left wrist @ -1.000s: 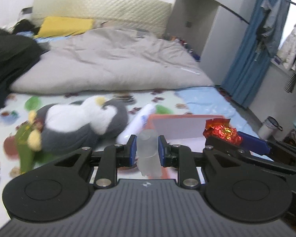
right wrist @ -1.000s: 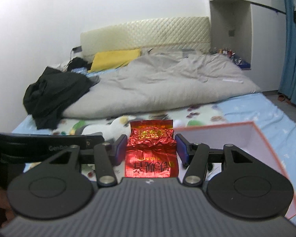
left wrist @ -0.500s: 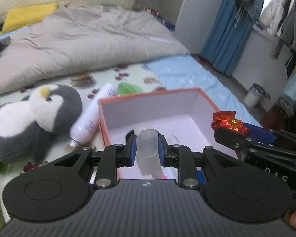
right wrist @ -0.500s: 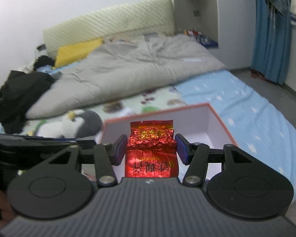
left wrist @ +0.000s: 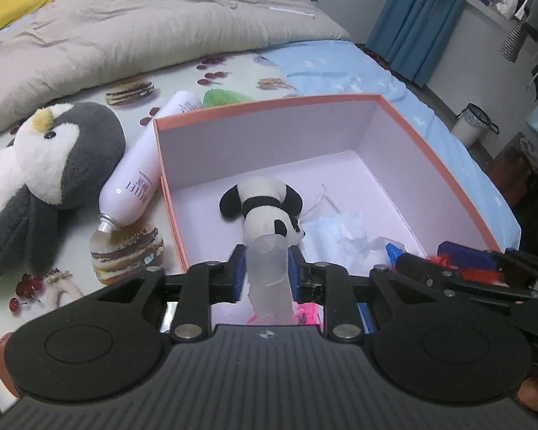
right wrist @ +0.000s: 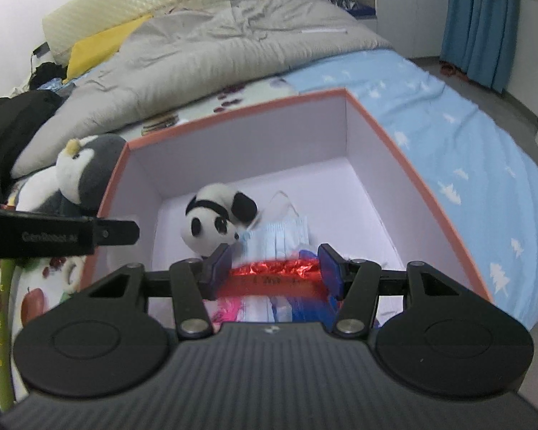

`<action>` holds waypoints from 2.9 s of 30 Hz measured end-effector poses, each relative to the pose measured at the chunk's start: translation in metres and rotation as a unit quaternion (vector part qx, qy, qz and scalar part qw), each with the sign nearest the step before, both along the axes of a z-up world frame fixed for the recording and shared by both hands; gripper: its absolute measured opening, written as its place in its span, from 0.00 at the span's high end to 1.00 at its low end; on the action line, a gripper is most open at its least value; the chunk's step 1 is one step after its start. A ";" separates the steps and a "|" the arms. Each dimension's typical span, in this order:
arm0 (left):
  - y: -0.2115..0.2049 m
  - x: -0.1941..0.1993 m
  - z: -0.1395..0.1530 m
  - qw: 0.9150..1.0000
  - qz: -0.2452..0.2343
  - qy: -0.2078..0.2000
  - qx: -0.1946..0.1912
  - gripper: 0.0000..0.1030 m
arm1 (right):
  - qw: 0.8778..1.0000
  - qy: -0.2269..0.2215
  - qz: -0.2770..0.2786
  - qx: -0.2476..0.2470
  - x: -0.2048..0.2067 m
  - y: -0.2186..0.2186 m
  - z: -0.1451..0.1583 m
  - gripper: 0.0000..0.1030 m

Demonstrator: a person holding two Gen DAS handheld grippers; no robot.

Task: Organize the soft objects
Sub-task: 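Open both tools to drop the packet and bottle into the pink box, then move both open tools back toward the penguin plush on the bed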

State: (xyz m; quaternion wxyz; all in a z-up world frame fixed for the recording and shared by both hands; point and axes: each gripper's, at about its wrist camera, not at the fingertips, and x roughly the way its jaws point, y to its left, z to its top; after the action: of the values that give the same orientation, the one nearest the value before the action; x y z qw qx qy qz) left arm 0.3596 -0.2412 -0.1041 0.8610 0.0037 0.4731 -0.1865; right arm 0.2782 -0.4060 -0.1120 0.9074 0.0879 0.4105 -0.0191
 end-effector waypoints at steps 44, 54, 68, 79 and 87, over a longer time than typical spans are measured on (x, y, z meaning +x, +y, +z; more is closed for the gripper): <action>0.162 -0.238 0.140 0.981 0.085 -0.166 -0.046 0.45 | 0.986 -0.156 0.060 0.006 -0.163 0.098 0.114 0.41; 0.208 -0.278 0.127 0.978 0.119 -0.167 -0.038 0.45 | 0.984 -0.150 0.092 0.018 -0.182 0.137 0.098 0.41; 0.250 -0.309 0.086 0.975 0.168 -0.144 -0.030 0.44 | 0.982 -0.135 0.131 0.034 -0.206 0.181 0.064 0.41; 0.271 -0.319 0.048 0.972 0.200 -0.122 -0.025 0.40 | 0.979 -0.111 0.165 0.042 -0.211 0.198 0.031 0.41; 0.291 -0.272 0.021 0.966 0.227 -0.121 -0.026 0.40 | 0.979 -0.087 0.178 0.038 -0.174 0.211 0.001 0.41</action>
State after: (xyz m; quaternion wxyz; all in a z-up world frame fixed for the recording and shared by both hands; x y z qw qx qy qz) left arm 0.0876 0.0502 -0.0831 0.9314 -0.1041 0.3488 0.0036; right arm 0.1043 -0.1946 -0.1112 0.9243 0.0493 0.3399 0.1665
